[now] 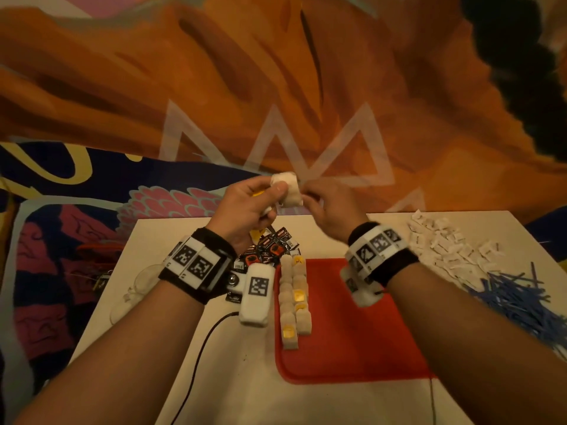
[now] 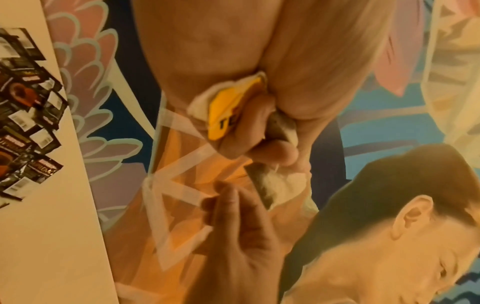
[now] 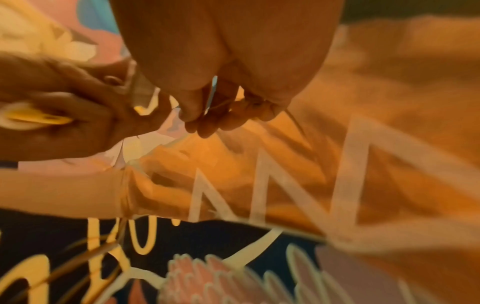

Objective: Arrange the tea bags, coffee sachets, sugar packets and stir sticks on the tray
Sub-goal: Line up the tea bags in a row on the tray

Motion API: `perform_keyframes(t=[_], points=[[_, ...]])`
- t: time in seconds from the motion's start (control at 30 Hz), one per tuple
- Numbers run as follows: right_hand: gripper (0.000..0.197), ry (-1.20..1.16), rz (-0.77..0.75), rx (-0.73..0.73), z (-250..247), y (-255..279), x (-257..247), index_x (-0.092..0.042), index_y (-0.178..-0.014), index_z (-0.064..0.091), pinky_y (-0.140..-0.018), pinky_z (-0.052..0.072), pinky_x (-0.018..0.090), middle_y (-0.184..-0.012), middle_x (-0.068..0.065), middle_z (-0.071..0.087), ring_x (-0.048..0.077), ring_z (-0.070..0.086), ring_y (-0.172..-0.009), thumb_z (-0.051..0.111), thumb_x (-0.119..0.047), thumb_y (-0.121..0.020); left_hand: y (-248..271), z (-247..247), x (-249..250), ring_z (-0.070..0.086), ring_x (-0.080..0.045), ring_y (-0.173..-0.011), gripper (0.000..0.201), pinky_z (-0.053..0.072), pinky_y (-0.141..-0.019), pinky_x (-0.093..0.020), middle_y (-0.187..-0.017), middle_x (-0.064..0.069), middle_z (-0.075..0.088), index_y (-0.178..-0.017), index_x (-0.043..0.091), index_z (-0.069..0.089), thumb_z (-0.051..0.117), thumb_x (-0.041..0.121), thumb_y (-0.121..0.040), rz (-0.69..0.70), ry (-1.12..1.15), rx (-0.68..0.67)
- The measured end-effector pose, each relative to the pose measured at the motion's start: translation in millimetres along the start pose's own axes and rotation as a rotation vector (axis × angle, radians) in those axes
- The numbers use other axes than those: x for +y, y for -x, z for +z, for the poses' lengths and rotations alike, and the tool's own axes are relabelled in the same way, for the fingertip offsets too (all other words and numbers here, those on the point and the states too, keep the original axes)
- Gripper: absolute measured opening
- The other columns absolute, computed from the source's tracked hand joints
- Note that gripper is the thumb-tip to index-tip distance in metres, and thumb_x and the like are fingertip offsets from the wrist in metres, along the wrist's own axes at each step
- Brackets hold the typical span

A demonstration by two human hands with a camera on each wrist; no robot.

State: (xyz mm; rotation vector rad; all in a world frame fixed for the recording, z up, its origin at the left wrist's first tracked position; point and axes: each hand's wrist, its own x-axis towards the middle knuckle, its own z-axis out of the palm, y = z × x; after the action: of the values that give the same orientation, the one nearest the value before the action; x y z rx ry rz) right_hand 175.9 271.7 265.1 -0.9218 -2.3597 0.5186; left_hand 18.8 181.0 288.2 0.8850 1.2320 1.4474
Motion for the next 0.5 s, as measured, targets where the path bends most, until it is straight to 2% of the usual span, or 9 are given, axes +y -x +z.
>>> perform_keyframes(t=[0.03, 0.1, 0.2, 0.33, 0.43, 0.5], points=[[0.016, -0.087, 0.028, 0.004, 13, 8, -2, -0.009, -0.098, 0.071, -0.068, 0.032, 0.011, -0.084, -0.006, 0.060, 0.010, 0.049, -0.077, 0.057, -0.017, -0.097, -1, 0, 0, 0.044, -0.004, -0.045, 0.009, 0.032, -0.037, -0.013, -0.070, -0.003, 0.060, -0.097, 0.011, 0.068, 0.060, 0.012, -0.096, 0.007, 0.032, 0.020], [0.014, -0.261, 0.094, 0.029, 37, 24, -7, -0.012, -0.097, 0.073, -0.072, 0.041, 0.015, -0.085, -0.007, 0.066, 0.009, 0.058, -0.079, 0.061, -0.019, -0.095, -4, -2, -2, 0.044, -0.004, -0.046, 0.009, 0.031, -0.037, -0.013, -0.074, -0.004, 0.061, -0.098, 0.011, 0.068, 0.060, 0.014, -0.097, 0.016, 0.050, 0.061], [0.013, -0.386, 0.168, 0.057, 64, 41, -13, -0.016, -0.096, 0.075, -0.076, 0.043, 0.012, -0.088, -0.012, 0.068, 0.002, 0.060, -0.082, 0.064, -0.022, -0.094, -5, -6, -5, 0.045, -0.004, -0.048, 0.008, 0.034, -0.039, -0.013, -0.082, -0.008, 0.061, -0.099, 0.013, 0.068, 0.062, 0.016, -0.097, 0.014, 0.023, 0.124], [0.011, -0.510, 0.278, 0.039, 79, 53, -16, -0.018, -0.091, 0.069, -0.078, 0.049, 0.028, -0.088, -0.008, 0.068, 0.009, 0.061, -0.084, 0.060, -0.022, -0.096, -7, -10, -9, 0.047, -0.002, -0.048, 0.009, 0.039, -0.043, -0.012, -0.082, -0.005, 0.064, -0.101, 0.012, 0.068, 0.061, 0.017, -0.098, 0.003, -0.040, 0.183], [0.013, -0.625, 0.362, 0.032, 80, 56, -15, -0.019, -0.088, 0.068, -0.080, 0.053, 0.043, -0.092, -0.001, 0.070, 0.017, 0.065, -0.087, 0.060, -0.027, -0.094, -8, -14, -10, 0.047, -0.001, -0.048, 0.010, 0.038, -0.043, -0.012, -0.080, -0.003, 0.063, -0.102, 0.012, 0.068, 0.061, 0.017, -0.098, -0.028, -0.051, 0.189], [0.013, -0.729, 0.404, 0.027, 78, 56, -17, -0.016, -0.084, 0.066, -0.076, 0.055, 0.043, -0.093, 0.008, 0.071, 0.023, 0.069, -0.086, 0.062, -0.025, -0.092, -8, -16, -11, 0.047, -0.001, -0.047, 0.009, 0.036, -0.040, -0.012, -0.080, -0.003, 0.062, -0.101, 0.011, 0.067, 0.060, 0.017, -0.098, -0.061, -0.033, 0.184]])
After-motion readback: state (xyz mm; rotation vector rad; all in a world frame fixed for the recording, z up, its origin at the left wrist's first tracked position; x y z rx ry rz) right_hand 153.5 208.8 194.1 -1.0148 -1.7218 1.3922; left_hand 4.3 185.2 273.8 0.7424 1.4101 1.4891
